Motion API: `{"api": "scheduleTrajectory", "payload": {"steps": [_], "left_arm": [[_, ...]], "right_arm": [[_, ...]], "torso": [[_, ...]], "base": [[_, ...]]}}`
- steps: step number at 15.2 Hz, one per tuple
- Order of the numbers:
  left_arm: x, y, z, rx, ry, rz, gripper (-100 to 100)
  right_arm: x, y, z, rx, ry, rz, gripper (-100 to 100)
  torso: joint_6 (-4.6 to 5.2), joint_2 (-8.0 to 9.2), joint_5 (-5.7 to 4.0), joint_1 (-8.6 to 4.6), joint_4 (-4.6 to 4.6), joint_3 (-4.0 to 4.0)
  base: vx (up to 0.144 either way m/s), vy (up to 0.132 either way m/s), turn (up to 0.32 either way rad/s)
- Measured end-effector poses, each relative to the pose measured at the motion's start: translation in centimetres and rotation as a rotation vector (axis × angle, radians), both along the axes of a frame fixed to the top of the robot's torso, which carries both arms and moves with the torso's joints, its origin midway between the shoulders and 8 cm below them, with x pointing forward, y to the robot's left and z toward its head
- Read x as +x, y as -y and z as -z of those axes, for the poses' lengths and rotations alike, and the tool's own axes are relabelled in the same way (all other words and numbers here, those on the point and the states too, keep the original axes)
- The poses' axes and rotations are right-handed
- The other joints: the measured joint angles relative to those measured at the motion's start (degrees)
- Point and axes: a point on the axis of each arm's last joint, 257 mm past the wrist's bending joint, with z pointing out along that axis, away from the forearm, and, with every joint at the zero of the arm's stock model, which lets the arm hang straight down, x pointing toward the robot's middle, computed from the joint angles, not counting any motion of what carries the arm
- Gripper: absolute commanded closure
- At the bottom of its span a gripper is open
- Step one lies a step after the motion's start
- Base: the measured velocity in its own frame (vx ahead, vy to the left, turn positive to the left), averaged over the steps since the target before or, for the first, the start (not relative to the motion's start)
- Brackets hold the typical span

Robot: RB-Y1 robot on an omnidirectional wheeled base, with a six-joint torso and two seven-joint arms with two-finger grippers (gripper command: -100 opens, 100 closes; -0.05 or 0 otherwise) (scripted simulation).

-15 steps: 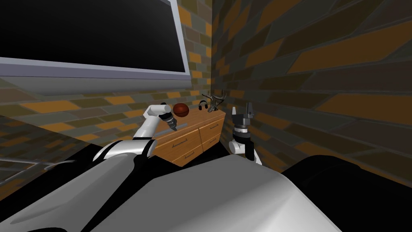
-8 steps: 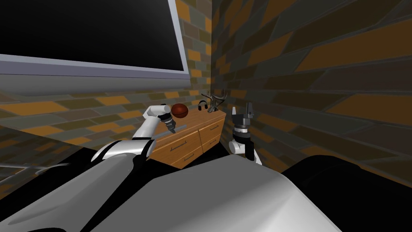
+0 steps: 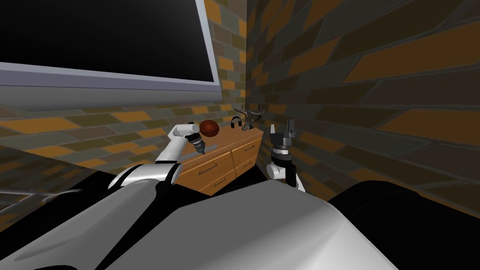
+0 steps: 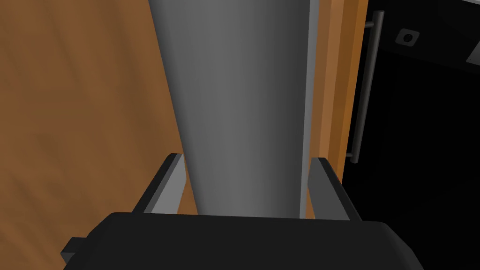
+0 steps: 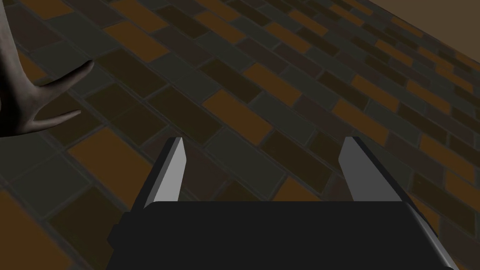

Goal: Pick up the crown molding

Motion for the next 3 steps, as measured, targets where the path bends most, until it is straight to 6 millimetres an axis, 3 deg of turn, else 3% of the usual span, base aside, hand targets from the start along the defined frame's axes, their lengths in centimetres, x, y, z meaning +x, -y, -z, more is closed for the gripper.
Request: {"api": "scheduleTrajectory", "payload": {"steps": [3], "left_arm": [[-0.26,0.06,-0.67,-0.001,-0.005,0.002,100]], "right_arm": [[0.0,0.0,0.0,0.0,0.0,0.0,0]], "torso": [[0.0,-0.1,-0.03,0.0,0.03,-0.03]], "base": [[0.029,0.006,0.002]]}}
